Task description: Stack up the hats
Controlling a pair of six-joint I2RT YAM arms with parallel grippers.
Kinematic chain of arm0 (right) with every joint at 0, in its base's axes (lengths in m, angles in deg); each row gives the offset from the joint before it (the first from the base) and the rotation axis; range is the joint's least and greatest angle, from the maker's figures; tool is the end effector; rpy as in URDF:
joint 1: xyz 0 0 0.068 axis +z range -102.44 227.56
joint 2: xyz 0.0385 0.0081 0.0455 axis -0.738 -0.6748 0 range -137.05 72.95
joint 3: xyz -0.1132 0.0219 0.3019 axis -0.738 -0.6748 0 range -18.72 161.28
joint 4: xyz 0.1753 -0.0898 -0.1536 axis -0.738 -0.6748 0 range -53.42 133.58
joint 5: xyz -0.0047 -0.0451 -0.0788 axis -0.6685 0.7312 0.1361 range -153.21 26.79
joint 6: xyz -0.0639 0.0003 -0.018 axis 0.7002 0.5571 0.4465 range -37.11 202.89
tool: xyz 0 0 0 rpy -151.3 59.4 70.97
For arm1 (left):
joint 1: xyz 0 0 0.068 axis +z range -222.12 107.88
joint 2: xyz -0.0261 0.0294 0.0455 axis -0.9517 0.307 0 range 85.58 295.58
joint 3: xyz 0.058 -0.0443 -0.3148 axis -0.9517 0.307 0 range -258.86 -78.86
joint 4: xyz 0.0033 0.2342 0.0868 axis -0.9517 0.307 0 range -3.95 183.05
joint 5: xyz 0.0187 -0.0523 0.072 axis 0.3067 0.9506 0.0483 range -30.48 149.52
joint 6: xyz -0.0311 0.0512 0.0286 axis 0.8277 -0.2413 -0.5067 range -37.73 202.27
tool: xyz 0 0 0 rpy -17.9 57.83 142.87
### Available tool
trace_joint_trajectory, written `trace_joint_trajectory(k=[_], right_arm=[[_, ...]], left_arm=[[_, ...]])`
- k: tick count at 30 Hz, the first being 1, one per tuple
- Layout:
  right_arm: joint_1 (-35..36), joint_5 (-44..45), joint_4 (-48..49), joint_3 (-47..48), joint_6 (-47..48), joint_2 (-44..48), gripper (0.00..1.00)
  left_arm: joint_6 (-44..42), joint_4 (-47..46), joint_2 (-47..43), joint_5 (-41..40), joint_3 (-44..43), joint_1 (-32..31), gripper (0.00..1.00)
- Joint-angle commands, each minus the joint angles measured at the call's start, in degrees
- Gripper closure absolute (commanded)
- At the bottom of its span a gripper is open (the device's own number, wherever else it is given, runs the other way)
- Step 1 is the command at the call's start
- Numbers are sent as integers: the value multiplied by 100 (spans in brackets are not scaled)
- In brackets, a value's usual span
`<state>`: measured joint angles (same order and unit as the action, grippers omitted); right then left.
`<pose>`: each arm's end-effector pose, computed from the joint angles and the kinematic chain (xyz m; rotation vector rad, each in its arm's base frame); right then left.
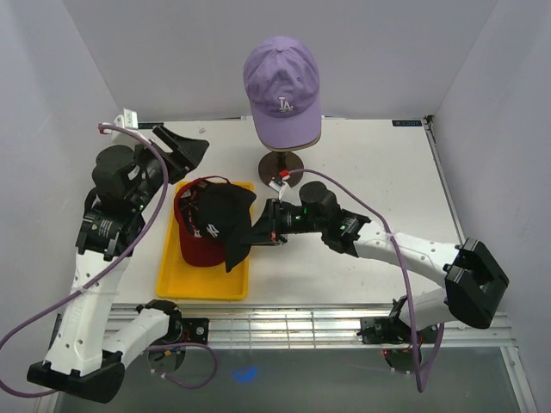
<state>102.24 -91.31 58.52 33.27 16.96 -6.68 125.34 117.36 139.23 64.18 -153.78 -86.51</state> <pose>0.1616 0.2709 0.3430 -0.2218 2.2271 1.7966 0.1464 -0.0420 0.4860 -0.3893 1.7727 -0.7957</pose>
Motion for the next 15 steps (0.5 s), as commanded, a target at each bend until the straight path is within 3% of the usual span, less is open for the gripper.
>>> trace_joint_trajectory(k=[1,7,11,15], right_arm=[[17,-529,316,654,-209,317,92],[-62,-969,526,1691,-525,282,92],[-517,-1364,932,2604,-807,-129,92],[-993,-1699,2080,3693,-1692,-789,92]], left_arm=[[228,121,-293,-379,-348,-20,23],[509,77,-706,-1195,-375,-20,23],[755,-194,-1346,-1784,-138,-20,23],[642,-257,-1524,-2075,-93,-20,23]])
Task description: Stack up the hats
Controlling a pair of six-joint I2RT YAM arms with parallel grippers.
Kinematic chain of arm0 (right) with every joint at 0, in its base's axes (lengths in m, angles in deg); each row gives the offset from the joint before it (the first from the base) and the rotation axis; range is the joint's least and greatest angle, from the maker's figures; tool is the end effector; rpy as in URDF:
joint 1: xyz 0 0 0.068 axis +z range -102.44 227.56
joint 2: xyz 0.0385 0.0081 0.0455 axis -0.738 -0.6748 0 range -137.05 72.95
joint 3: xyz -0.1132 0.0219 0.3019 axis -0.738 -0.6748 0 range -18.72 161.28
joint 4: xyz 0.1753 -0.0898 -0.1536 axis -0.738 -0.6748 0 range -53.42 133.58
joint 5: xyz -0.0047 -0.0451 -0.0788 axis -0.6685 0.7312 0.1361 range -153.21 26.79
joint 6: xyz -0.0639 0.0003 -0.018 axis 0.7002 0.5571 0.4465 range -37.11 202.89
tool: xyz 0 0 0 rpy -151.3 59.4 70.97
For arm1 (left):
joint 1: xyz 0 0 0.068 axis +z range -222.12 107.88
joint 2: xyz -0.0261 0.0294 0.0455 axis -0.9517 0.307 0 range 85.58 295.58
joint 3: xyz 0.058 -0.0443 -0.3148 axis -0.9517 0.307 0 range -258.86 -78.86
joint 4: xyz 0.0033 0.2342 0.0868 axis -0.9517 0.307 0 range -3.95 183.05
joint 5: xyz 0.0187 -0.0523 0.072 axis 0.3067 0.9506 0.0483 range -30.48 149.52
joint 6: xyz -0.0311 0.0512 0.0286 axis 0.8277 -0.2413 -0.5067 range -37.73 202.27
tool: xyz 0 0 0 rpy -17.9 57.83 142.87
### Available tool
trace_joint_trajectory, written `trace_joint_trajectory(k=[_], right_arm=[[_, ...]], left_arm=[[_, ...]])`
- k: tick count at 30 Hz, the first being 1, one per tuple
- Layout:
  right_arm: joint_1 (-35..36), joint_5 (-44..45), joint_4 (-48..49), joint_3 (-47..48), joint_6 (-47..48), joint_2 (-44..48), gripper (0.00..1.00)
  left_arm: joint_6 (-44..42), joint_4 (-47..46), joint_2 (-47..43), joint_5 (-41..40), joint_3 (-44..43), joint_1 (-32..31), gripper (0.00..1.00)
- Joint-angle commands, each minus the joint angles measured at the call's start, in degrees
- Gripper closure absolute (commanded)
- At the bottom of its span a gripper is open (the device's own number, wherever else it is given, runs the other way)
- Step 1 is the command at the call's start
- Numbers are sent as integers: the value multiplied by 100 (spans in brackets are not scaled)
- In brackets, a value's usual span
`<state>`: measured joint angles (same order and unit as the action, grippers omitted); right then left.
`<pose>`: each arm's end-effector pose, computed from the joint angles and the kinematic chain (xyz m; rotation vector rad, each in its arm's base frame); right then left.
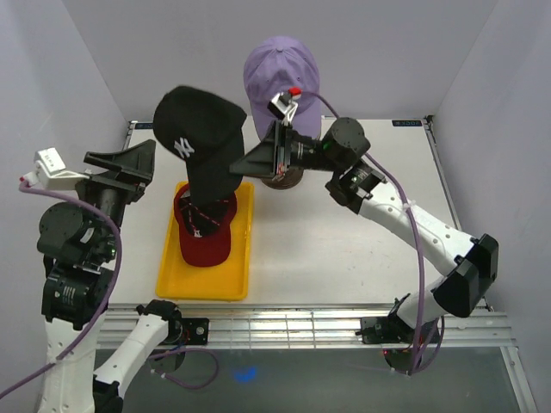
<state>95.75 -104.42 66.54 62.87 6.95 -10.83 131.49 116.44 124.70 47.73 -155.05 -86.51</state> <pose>0.1919 0.2665 0.5188 -0.4330 1.6512 2.1828 0.0502 -0.0018 0.5154 -0.6117 1.3716 -0.7526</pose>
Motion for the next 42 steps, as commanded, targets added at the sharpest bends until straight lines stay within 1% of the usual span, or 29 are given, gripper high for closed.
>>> trace_joint_trajectory(k=[1,3,4,6,7,8,11,12,14,17,20,22,27,29,33,35,42], right_arm=[[-423,-440,1429,1319,-842,-549,92],[-643,-502,1605,1929,-1114,-1068,92],[-731,-485,1893,2480,-1499,-1252,92],[-1029,-371,2132,3141,-1887,-1841,92],[-1152,-309,2334,3475,-2263,-2052,92],[-1380,-143,2379,4105,-2398,-2445,92],[-1802,226,2406,4768,-2863,-2922,92],[-1891,297,2441,4797,-2960,-2985,92],[-2171,420,2511,4771,-3145,-3038,92],[-2488,421,2538,4464,-3321,-2986,92],[-2673,272,2880,4261,-3804,-3090,92],[-2726,193,3126,4209,-4130,-3143,92],[-2753,-106,3249,3831,-4218,-3012,92],[-2762,-142,3539,3340,-4341,-2837,92],[-2814,-212,3724,2706,-4297,-2555,92],[-2876,-159,4021,2365,-4481,-2441,92],[-3104,-98,4804,1941,-5044,-2317,92]], left_arm=[[10,-148,-62,-421,25,-20,23],[10,-42,-27,-403,24,-20,23],[10,-42,-27,-385,42,-20,22],[36,-16,-44,-377,121,-20,23],[27,-24,-53,-359,147,-20,23],[18,-16,-35,-342,165,-20,23],[-17,28,-18,-324,165,-20,23],[-34,28,-9,-315,174,-20,23],[-78,37,17,-297,156,-28,23],[-113,55,52,-289,148,-20,23],[-114,46,87,-245,165,-28,23],[-105,37,114,-192,191,-20,23],[-43,11,123,-95,262,-20,23],[-26,-7,123,-51,297,-20,23],[-8,2,123,36,332,-20,23],[-8,2,123,54,341,-20,23],[-34,-7,184,142,385,-20,23]])
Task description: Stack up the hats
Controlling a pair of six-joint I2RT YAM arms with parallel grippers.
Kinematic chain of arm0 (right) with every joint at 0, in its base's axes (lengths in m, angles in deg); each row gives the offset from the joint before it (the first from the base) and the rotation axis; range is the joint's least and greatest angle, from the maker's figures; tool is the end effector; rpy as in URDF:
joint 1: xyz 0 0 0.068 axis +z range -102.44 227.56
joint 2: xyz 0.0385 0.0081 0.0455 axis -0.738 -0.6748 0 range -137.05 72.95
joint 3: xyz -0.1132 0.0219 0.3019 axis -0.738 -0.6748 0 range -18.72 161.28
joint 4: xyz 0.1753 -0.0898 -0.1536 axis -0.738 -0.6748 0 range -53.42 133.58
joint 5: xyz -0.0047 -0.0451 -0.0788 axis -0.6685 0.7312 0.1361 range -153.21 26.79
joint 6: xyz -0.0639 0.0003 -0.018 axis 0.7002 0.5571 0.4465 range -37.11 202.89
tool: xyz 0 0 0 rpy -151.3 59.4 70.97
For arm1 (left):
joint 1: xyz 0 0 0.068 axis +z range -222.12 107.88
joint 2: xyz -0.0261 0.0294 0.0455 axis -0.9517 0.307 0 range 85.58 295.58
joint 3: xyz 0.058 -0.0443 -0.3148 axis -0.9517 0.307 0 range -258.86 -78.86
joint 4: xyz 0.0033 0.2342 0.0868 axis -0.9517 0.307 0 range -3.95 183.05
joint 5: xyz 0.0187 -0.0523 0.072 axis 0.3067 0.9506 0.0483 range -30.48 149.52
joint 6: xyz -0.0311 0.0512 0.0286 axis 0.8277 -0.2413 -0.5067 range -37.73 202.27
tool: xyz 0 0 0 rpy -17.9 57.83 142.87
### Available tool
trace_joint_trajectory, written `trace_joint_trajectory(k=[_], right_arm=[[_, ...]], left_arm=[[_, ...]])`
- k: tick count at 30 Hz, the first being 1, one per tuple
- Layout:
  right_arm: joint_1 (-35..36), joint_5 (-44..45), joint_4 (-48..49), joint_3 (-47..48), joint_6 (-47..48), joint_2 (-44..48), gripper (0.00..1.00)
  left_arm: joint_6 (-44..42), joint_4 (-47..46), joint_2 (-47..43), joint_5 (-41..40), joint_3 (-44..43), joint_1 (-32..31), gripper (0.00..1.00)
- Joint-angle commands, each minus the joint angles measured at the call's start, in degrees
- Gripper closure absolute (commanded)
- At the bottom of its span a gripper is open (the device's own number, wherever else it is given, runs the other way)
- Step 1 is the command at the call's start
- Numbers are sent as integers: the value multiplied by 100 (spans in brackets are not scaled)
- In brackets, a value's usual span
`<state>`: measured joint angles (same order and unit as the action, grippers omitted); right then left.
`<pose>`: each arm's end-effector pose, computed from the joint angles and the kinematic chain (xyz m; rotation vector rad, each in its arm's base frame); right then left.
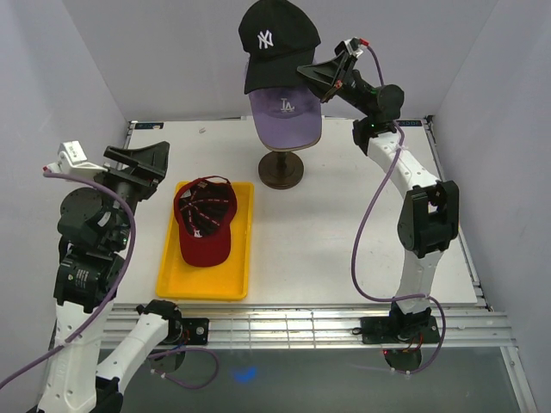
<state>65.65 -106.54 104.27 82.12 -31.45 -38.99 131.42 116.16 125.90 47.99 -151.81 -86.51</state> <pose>0.4170 0.1742 0.5060 0.0215 1.2958 2.3311 0.0686 -0.0068 0.4992 -0.6248 1.4436 -0.7262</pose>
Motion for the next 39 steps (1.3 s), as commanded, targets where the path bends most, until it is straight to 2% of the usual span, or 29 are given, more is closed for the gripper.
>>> trace_joint_trajectory(k=[1,4,8,13,15,20,30,39], right_arm=[[-103,149,1129,-2,-1274,472,92],[-121,255,1612,-11,-1678,340,92],[-130,211,1736,-29,-1811,313,92],[-174,150,1877,137,-2012,165,92],[-174,114,1929,348,-2126,68,92],[-183,115,2123,217,-2294,49,92],[-183,-158,2035,524,-2311,-29,92],[-183,-228,1965,771,-2329,-74,92]], left_arm=[[-19,30,73,133,70,-20,23],[-10,-40,161,238,105,-20,23],[-142,-399,503,747,70,-20,21],[-177,-1102,1546,2125,-421,-20,18],[-107,-1217,1847,2365,-720,-20,18],[262,-2096,2514,2865,-852,-20,14],[1043,-3712,3595,3437,-1388,-11,11],[1325,-3969,4168,3781,-1775,-11,10]])
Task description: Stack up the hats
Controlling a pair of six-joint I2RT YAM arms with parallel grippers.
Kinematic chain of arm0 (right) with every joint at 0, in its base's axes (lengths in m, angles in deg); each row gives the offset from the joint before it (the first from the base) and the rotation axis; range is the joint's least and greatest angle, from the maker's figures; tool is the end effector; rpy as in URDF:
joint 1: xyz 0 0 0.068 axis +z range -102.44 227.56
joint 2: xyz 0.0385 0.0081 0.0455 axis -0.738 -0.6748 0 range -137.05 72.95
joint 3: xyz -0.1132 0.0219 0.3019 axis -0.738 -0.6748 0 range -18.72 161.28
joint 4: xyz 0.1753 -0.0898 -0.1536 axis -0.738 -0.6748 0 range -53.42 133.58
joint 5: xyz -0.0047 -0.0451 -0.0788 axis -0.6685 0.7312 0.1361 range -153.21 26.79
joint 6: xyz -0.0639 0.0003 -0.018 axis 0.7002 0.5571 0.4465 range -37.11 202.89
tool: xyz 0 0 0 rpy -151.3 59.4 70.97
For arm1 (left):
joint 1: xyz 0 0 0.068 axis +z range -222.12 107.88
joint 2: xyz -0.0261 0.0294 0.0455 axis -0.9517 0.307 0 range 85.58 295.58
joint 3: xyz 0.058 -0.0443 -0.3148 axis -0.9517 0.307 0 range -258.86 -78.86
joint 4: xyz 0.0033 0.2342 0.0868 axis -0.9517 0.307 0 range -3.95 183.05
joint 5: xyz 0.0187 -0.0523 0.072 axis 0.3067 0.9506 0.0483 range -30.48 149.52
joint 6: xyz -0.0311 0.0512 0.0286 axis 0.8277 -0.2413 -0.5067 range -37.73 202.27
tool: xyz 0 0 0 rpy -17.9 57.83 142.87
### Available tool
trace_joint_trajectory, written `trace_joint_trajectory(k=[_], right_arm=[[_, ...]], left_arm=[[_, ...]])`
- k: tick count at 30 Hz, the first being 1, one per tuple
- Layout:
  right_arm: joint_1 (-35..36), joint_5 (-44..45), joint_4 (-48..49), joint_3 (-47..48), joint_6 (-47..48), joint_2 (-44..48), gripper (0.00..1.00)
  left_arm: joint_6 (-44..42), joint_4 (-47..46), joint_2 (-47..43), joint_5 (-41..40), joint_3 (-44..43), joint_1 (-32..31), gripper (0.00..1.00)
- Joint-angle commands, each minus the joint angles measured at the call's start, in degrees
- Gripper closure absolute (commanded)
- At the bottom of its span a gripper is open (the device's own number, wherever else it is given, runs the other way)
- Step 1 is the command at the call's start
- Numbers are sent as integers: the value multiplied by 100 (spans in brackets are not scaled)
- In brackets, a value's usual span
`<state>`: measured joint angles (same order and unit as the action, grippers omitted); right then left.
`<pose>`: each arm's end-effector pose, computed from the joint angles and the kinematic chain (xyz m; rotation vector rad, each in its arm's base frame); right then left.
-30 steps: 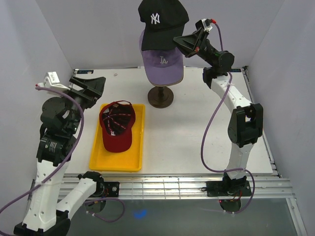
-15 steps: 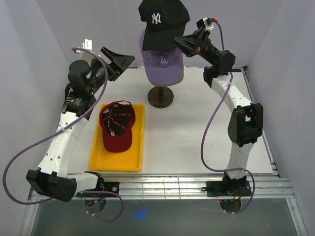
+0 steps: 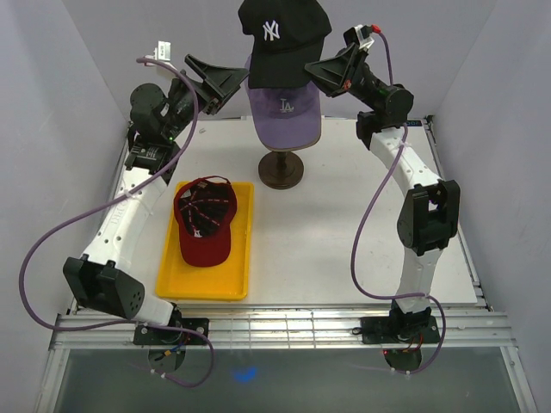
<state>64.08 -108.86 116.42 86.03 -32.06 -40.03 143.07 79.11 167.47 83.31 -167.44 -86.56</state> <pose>0.4010 0.1582 0.5303 -0.2499 1.1164 2.2784 0.3028 -0.0999 0.5415 -0.2128 1.4790 -1.3608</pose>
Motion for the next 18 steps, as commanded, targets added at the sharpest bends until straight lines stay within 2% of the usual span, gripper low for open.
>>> trace_joint_trajectory(k=[1,9,18], right_arm=[[-17,3,741,380,-2268,49,92],[-8,-67,679,336,-2233,172,92],[62,-76,670,388,-2250,216,92]], left_arm=[[187,-290,55,275,-248,-7,10],[618,-966,398,574,-362,-7,9],[855,-1283,539,723,-441,-7,10]])
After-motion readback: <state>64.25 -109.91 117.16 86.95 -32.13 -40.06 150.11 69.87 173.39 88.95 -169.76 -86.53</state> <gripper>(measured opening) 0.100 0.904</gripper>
